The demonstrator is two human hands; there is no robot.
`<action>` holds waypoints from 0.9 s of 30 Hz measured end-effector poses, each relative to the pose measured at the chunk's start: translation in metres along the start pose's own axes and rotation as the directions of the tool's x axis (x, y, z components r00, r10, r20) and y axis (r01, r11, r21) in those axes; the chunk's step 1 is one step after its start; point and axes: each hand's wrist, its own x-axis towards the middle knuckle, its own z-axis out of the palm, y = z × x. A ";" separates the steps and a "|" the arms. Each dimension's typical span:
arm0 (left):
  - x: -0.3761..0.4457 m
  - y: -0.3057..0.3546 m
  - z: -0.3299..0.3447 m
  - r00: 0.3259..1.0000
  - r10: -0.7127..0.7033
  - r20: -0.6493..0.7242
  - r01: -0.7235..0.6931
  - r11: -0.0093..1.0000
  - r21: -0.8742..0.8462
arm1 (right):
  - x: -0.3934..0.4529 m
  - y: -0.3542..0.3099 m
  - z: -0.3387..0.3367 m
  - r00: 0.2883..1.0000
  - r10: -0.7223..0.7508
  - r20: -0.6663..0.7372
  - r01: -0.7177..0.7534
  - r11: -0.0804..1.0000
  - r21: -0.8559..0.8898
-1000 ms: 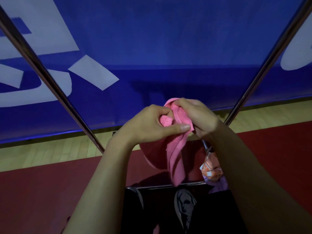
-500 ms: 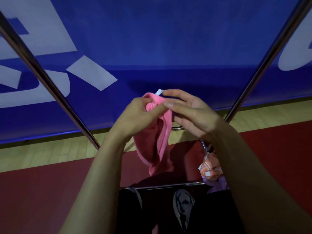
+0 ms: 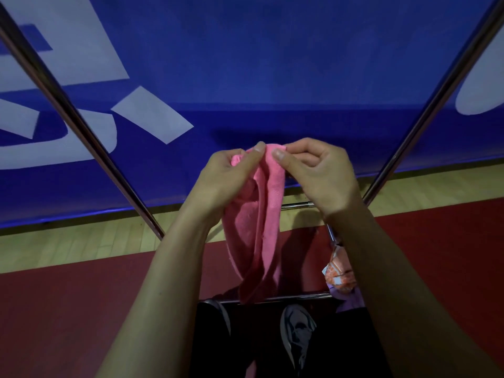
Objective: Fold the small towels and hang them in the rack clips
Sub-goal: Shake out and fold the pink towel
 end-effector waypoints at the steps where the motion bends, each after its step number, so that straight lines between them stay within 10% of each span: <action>1: 0.002 -0.001 0.001 0.999 -0.011 -0.034 0.012 1.000 0.004 | -0.001 -0.001 0.000 0.998 -0.045 -0.042 0.042 0.997 -0.065; 9: 0.001 0.003 0.008 0.992 -0.048 -0.117 0.040 0.997 -0.073 | -0.014 -0.003 0.011 0.960 -0.279 0.008 0.252 0.857 -0.450; 27: 0.003 -0.001 0.009 0.989 -0.040 -0.144 0.044 0.999 0.025 | -0.022 -0.004 0.012 0.967 -0.248 0.067 0.234 0.748 -0.621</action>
